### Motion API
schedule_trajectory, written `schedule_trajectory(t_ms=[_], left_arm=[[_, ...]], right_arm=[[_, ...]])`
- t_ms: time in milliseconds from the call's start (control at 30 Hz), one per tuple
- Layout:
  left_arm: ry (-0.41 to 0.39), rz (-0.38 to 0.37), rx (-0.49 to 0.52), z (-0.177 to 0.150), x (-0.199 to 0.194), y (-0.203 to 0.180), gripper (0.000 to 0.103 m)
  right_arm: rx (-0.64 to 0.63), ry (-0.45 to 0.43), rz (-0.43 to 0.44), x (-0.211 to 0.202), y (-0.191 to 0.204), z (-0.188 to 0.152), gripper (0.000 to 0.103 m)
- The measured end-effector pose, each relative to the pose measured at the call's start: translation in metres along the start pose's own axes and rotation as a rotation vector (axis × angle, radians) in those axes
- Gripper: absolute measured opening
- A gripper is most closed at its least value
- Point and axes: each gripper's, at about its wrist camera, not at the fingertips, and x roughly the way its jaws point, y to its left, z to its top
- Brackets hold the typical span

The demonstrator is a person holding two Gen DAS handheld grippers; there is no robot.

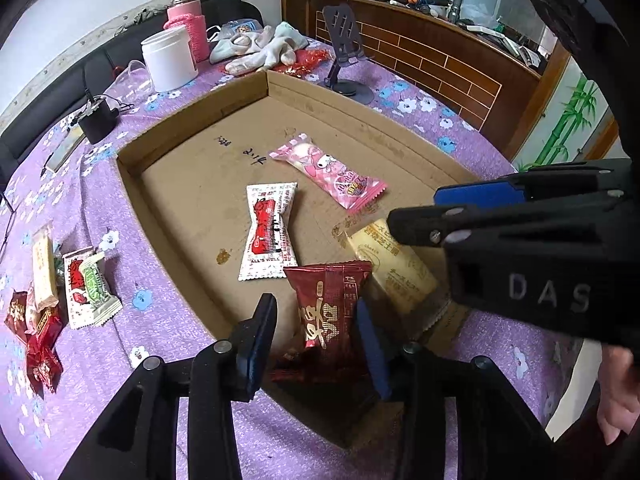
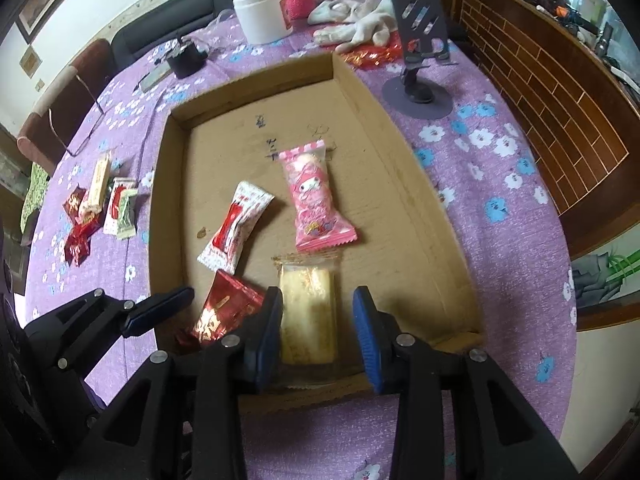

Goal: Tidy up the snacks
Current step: 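Lower and release the yellow cake and dark red snack into the tray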

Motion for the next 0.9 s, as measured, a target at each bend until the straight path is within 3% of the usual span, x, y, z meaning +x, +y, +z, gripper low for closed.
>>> schedule_trajectory(t_ms=[533,900], left_arm=[[-0.093,0.077,-0.082,-0.013,-0.038,0.024,0.044],[-0.130,0.134,-0.215,-0.042,-0.068,0.071,0.044]], right_arm=[[-0.018,-0.049,0.019,-0.011,0.016,0.004,0.036],[-0.109,-0.060,0.071,-0.013,0.071,0.003,0.036]])
